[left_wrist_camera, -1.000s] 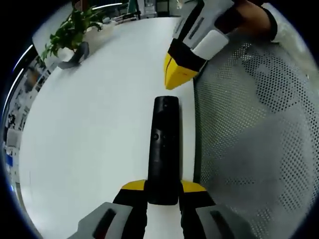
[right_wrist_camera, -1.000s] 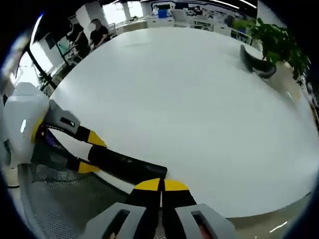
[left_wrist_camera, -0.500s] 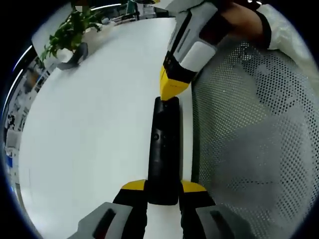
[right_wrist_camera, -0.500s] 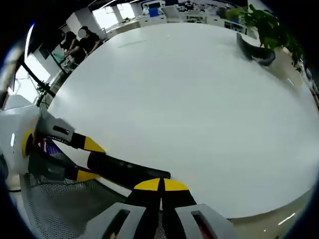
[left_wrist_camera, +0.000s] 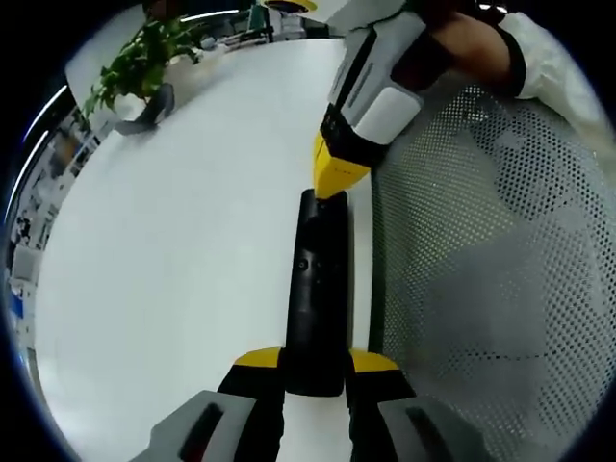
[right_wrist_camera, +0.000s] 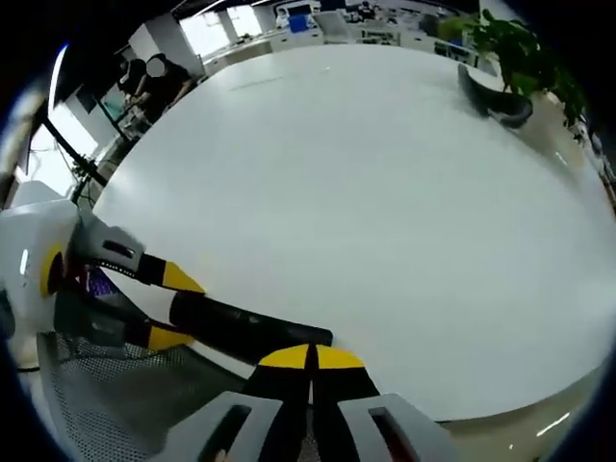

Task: Press the specified remote control buttons in sequence, fully releasing each button before pressing the next.

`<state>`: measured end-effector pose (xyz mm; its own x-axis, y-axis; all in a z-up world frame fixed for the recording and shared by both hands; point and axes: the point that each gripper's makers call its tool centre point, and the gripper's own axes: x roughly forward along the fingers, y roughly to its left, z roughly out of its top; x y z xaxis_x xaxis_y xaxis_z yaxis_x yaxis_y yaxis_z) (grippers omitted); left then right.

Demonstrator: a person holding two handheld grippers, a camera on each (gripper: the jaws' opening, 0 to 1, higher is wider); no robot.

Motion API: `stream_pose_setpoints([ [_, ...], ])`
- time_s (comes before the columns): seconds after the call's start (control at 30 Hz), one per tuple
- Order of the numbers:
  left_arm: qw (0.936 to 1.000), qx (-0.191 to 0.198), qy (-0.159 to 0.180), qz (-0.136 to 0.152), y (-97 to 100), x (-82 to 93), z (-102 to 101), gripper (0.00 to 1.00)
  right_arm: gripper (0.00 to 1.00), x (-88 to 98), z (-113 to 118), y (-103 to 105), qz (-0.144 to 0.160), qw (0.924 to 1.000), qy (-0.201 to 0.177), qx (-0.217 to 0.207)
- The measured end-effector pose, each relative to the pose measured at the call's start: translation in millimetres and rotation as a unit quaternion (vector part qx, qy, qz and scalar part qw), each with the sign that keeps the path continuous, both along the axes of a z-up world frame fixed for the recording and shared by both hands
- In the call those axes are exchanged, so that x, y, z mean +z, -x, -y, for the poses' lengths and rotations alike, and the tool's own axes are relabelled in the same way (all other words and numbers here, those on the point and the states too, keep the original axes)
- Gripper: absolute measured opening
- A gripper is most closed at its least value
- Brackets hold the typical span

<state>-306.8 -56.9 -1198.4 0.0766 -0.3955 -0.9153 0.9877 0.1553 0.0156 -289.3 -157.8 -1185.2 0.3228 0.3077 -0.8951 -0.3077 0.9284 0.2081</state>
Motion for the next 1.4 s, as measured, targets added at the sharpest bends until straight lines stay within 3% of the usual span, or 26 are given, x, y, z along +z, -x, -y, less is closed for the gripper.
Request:
stream_pose_setpoints([
  [0.2,0.9984,0.029,0.049,0.002,2.7,-0.3,2,0.23,0.00,-0.1,1,0,-0.001,0.9998,-0.016,-0.016],
  [0.4,0.9944,0.042,0.096,0.011,7.9,0.6,2,0.23,0.00,-0.2,-1,0,0.004,1.0000,0.000,-0.001],
  [0.53,0.9841,0.074,0.159,0.031,8.4,2.5,4,0.24,0.00,0.1,0,0,0.005,1.0000,-0.005,-0.005],
  [0.6,0.9806,0.061,0.181,0.044,10.0,2.7,4,0.24,0.00,0.1,1,-1,0.004,0.9999,-0.010,-0.011],
  [0.97,0.9812,0.059,0.177,0.049,7.3,3.8,5,0.24,0.00,0.1,0,-1,0.008,0.9995,-0.021,-0.023],
  [1.07,0.9787,0.088,0.181,0.040,5.7,3.6,3,0.25,0.00,0.7,-4,4,-0.007,0.9989,-0.036,-0.028],
  [1.13,0.9780,0.094,0.183,0.035,5.5,3.7,1,0.27,0.00,2.9,-7,5,0.002,0.9989,-0.038,-0.027],
  [1.17,0.9801,0.066,0.179,0.056,5.3,3.6,0,0.29,0.00,6.6,-10,2,0.020,0.9988,-0.039,-0.019],
  [1.23,0.9768,0.099,0.186,0.038,3.9,3.0,-2,0.29,0.00,11.0,-13,-1,0.043,0.9982,-0.038,-0.015],
  [1.27,0.9773,0.094,0.185,0.042,5.3,3.2,-2,0.29,0.00,11.5,-14,-1,0.048,0.9980,-0.039,-0.014],
  [1.4,0.9767,0.094,0.187,0.046,5.3,3.6,-1,0.28,0.00,5.9,-16,3,0.038,0.9987,-0.032,-0.010],
])
